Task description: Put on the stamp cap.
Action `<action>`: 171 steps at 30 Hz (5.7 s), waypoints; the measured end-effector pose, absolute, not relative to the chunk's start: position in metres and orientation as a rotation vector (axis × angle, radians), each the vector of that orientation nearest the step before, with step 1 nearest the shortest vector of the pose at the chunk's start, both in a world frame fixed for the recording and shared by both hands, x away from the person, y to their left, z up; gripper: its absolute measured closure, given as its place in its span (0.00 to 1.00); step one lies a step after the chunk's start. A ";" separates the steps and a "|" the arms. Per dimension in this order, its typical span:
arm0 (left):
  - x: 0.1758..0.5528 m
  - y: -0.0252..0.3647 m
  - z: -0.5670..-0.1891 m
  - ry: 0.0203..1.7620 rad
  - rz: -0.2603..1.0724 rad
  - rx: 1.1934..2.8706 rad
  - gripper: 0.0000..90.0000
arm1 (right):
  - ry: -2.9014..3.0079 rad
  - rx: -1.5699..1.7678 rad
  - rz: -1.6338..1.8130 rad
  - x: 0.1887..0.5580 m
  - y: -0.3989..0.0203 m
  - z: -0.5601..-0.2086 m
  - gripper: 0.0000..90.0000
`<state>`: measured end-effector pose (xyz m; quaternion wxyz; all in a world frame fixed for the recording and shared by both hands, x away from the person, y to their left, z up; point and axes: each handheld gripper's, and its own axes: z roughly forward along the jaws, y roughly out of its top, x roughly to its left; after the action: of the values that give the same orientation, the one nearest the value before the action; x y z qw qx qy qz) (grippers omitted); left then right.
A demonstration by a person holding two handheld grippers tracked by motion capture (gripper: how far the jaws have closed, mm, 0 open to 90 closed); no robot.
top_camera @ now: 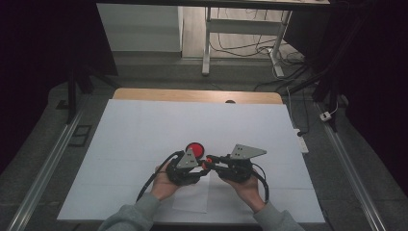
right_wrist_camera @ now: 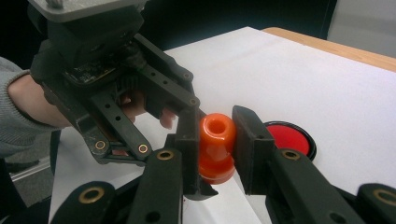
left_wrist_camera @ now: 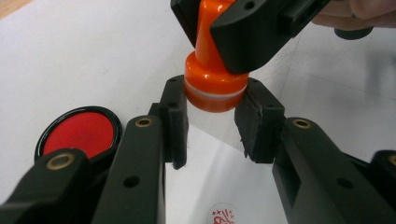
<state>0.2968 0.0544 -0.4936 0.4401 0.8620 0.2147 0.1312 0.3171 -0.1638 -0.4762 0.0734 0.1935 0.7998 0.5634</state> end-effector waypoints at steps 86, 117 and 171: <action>0.296 0.056 -0.495 0.585 0.367 2.139 0.50 | 2.364 0.586 1.696 0.316 -0.163 -0.482 0.80; 0.293 0.088 -0.480 0.651 0.359 2.122 0.30 | 2.323 0.592 1.712 0.318 -0.171 -0.474 0.80; 0.240 0.217 -0.501 0.923 0.364 2.041 0.30 | 2.286 0.609 1.648 0.324 -0.183 -0.466 0.80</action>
<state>0.2399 0.2166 -0.5008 0.4223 0.8153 0.3686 0.1452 0.3243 -0.1830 -0.4661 0.1290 0.2093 0.7862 0.5669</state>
